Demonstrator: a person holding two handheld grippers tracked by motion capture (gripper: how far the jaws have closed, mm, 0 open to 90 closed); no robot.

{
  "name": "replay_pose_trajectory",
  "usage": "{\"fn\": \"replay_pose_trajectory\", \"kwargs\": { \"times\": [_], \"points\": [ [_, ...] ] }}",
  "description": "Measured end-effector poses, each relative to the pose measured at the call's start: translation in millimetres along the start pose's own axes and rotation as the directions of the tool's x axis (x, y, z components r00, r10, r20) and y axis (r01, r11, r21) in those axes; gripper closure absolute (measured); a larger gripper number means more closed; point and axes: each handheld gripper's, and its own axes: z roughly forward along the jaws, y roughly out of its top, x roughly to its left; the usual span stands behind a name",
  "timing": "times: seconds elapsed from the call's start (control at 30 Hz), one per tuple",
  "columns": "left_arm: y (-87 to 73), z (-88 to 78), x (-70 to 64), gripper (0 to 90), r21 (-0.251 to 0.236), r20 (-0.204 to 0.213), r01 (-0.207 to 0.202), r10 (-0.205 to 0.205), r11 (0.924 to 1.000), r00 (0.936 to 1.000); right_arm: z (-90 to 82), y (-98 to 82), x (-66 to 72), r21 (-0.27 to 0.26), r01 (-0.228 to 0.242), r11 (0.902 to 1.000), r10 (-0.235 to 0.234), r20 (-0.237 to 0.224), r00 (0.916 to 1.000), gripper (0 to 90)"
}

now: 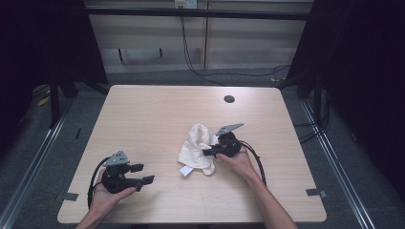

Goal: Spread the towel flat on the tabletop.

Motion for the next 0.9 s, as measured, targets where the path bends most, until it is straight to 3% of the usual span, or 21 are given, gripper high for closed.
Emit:
{"fn": "replay_pose_trajectory", "kwargs": {
  "times": [0.23, 0.43, 0.6, 0.67, 0.77, 0.9],
  "points": [
    [9.4, 3.1, -5.0, 37.7, -0.009, 0.023, -0.019, 0.019, 0.9998, 0.9995, -1.7, -3.4, 16.5, 0.019, 0.026, 0.9995, -0.026, -0.015, 0.9995, 78.5],
    [16.1, 8.0, -12.9, 45.0, 0.006, 0.046, -0.06, 0.06, 0.9982, 0.9972, -1.7, -6.1, 36.5, 0.041, 0.062, 0.9973, -0.06, -0.048, 0.997, 78.2],
    [24.6, 14.2, -14.9, 53.4, 0.014, 0.057, -0.078, 0.077, 0.9968, 0.9954, -2.4, -5.4, 42.2, 0.04, 0.083, 0.9958, -0.079, -0.093, 0.9926, 68.4],
    [31.2, 22.1, -16.8, 57.4, 0.016, 0.091, -0.09, 0.088, 0.9958, 0.9919, -8.2, -3.9, 40.8, 0.019, 0.075, 0.997, -0.073, -0.07, 0.9948, 58.4],
    [36.6, 31.0, -22.0, 62.7, 0.035, 0.103, -0.129, 0.125, 0.991, 0.9868, -22.9, -1.7, 45.2, -0.025, 0.068, 0.9973, -0.069, -0.043, 0.9967, 46.7],
    [43.4, 39.9, -28.1, 68.7, 0.039, 0.13, -0.151, 0.145, 0.9878, 0.9808, -49.2, -2.1, 62.0, -0.05, 0.115, 0.992, -0.115, 0.005, 0.9933, 45.1]
  ]
}}
